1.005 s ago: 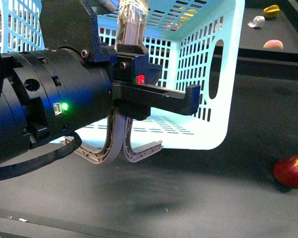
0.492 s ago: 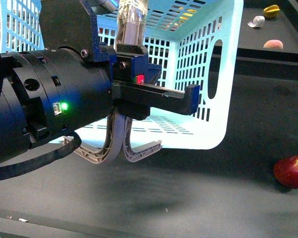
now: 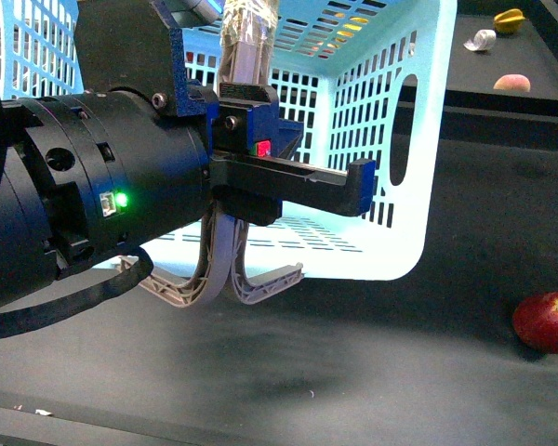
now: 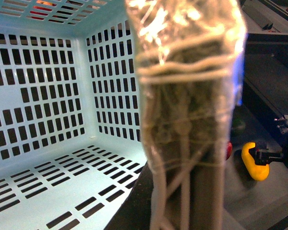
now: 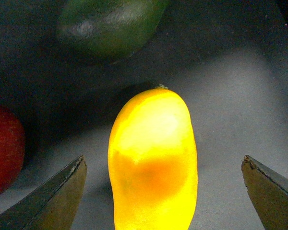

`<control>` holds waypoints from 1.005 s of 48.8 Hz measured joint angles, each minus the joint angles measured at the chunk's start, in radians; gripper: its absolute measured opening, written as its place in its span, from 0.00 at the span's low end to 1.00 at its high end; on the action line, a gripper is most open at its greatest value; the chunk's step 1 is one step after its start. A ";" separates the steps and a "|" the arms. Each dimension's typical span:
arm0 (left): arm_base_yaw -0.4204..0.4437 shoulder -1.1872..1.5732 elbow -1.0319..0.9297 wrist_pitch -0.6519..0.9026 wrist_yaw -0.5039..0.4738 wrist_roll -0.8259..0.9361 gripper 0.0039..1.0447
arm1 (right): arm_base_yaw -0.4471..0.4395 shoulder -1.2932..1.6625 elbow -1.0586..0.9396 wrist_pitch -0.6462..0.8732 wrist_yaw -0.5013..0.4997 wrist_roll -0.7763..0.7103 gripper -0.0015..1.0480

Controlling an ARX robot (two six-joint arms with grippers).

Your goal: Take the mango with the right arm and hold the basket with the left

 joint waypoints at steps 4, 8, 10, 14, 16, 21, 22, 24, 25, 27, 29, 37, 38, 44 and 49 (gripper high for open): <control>0.000 0.000 0.000 0.000 0.000 0.000 0.04 | 0.002 0.012 0.005 0.001 0.001 -0.009 0.92; 0.000 0.000 0.000 0.000 0.000 0.000 0.04 | 0.003 0.026 0.010 0.003 0.006 -0.017 0.92; 0.000 0.000 0.000 0.000 0.000 0.000 0.04 | 0.003 0.035 0.014 0.004 0.010 -0.021 0.92; 0.000 0.000 0.000 0.000 0.000 0.000 0.04 | 0.003 0.054 0.023 0.008 0.016 -0.034 0.92; 0.000 0.000 0.000 0.000 0.000 0.000 0.04 | 0.003 0.061 0.026 0.011 0.018 -0.040 0.92; 0.000 0.000 0.000 0.000 0.000 0.000 0.04 | 0.003 0.074 0.035 0.012 0.020 -0.043 0.92; 0.000 0.000 0.000 0.000 0.000 0.000 0.04 | 0.003 0.078 0.039 0.012 0.021 -0.044 0.92; 0.000 0.000 0.000 0.000 0.000 0.000 0.04 | 0.003 0.083 0.043 0.012 0.023 -0.045 0.92; 0.000 0.000 0.000 0.000 0.000 0.000 0.04 | 0.003 0.087 0.048 0.012 0.024 -0.045 0.92; 0.000 0.000 0.000 0.000 0.000 0.000 0.04 | 0.003 0.091 0.053 0.012 0.026 -0.045 0.92; 0.000 0.000 0.000 0.000 0.000 0.000 0.04 | 0.004 0.098 0.059 0.012 0.027 -0.046 0.92; 0.000 0.000 0.000 0.000 0.000 0.000 0.04 | 0.007 0.126 0.088 0.007 0.037 -0.059 0.92; 0.000 0.000 0.000 0.000 0.000 0.000 0.04 | 0.008 0.129 0.090 0.006 0.039 -0.061 0.92; 0.000 0.000 0.000 0.000 0.000 0.000 0.04 | 0.010 0.148 0.111 -0.002 0.044 -0.070 0.92; 0.000 0.000 0.000 0.000 0.000 0.000 0.04 | 0.010 0.161 0.124 -0.005 0.053 -0.081 0.92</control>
